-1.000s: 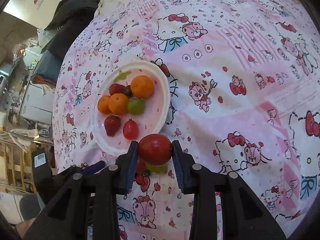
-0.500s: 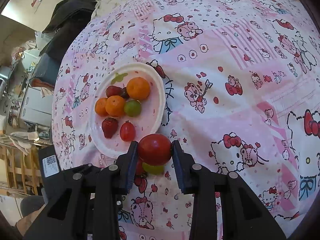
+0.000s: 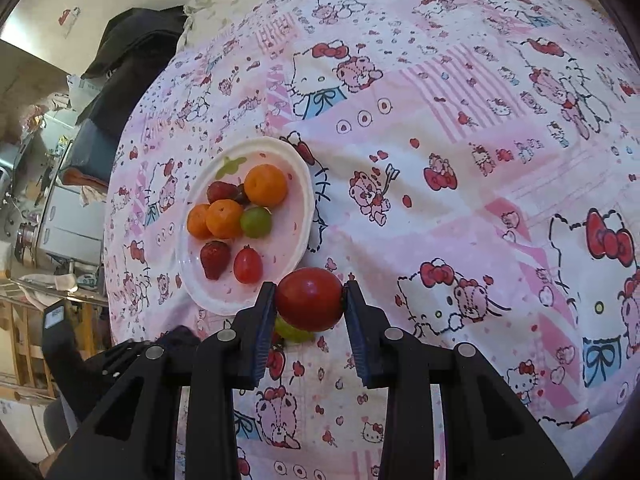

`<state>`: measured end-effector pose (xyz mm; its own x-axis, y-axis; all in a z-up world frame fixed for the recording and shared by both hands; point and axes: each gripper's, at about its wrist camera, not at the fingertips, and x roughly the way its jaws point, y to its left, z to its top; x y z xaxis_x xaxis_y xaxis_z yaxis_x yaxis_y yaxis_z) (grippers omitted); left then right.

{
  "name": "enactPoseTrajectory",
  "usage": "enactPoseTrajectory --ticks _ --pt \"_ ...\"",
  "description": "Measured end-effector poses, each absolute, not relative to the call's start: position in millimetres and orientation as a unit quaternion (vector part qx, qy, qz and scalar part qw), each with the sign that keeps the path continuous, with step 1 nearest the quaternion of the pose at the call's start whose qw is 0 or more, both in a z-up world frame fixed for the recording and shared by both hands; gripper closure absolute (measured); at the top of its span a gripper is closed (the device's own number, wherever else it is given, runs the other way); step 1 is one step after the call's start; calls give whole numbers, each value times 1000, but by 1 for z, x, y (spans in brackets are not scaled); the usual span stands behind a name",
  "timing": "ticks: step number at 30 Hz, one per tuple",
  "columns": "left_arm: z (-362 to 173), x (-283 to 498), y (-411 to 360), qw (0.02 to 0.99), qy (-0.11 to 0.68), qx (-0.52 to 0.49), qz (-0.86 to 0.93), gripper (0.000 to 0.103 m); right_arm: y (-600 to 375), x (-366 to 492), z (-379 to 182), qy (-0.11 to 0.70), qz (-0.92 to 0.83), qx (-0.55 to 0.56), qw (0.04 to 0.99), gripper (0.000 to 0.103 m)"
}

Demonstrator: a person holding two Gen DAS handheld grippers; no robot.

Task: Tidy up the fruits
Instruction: 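Grasp the dark grape with the left tool while the right tool holds the tomato, then place the dark grape on the plate with the left tool while the right tool places the tomato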

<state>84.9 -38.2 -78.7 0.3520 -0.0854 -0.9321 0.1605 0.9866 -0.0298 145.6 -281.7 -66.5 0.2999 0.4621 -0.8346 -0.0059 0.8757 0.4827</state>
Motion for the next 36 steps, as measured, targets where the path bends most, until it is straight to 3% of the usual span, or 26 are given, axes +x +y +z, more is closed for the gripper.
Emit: enactPoseTrajectory --ticks 7,21,36 --pt "-52 71 8 850 527 -3 -8 87 -292 141 -39 536 148 192 809 68" --pt "2 107 24 892 451 -12 23 87 -275 157 -14 482 214 216 822 68" --pt "-70 173 -3 870 492 -13 -36 87 -225 198 -69 552 220 155 789 68"
